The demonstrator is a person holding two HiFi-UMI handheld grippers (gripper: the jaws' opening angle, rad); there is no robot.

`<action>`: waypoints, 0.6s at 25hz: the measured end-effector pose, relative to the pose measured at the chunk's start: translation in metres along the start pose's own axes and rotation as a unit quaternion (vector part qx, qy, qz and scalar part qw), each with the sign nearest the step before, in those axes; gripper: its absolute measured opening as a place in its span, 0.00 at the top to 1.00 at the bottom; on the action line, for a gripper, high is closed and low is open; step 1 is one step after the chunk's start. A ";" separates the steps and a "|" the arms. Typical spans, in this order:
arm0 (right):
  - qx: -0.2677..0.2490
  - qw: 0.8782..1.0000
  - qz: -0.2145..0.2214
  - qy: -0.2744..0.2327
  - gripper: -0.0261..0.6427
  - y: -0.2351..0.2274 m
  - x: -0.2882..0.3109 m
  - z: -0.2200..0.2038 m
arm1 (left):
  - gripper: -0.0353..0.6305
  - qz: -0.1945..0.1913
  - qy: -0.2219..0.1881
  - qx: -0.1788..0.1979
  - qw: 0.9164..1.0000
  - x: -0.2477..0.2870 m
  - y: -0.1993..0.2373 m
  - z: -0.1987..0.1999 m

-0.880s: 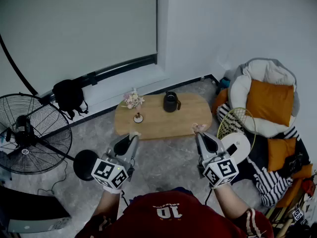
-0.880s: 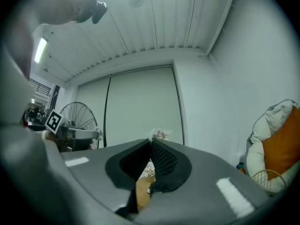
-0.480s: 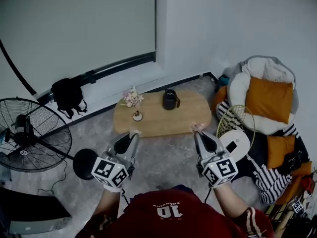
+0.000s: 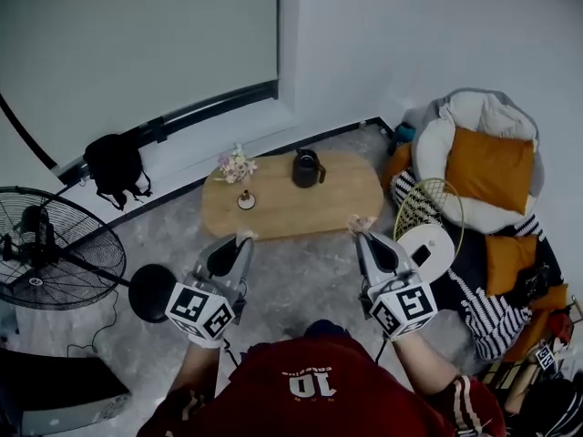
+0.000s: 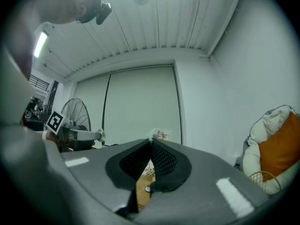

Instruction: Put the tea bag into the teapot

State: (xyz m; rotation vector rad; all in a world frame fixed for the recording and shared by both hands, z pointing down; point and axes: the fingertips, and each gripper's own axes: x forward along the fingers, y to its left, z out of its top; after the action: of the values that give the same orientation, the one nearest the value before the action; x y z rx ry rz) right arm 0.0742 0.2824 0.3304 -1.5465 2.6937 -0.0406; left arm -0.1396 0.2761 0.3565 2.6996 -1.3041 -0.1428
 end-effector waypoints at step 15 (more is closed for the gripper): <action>0.024 0.999 -0.014 0.027 0.97 -0.025 0.030 -0.021 | 0.87 -0.008 0.027 -0.016 0.999 0.036 0.026 -0.019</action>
State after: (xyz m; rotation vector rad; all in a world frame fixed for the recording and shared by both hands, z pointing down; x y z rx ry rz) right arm 0.0791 0.2440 0.3522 -1.5910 2.6908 -0.1505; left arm -0.1340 0.2333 0.3783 2.6676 -1.2553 -0.0899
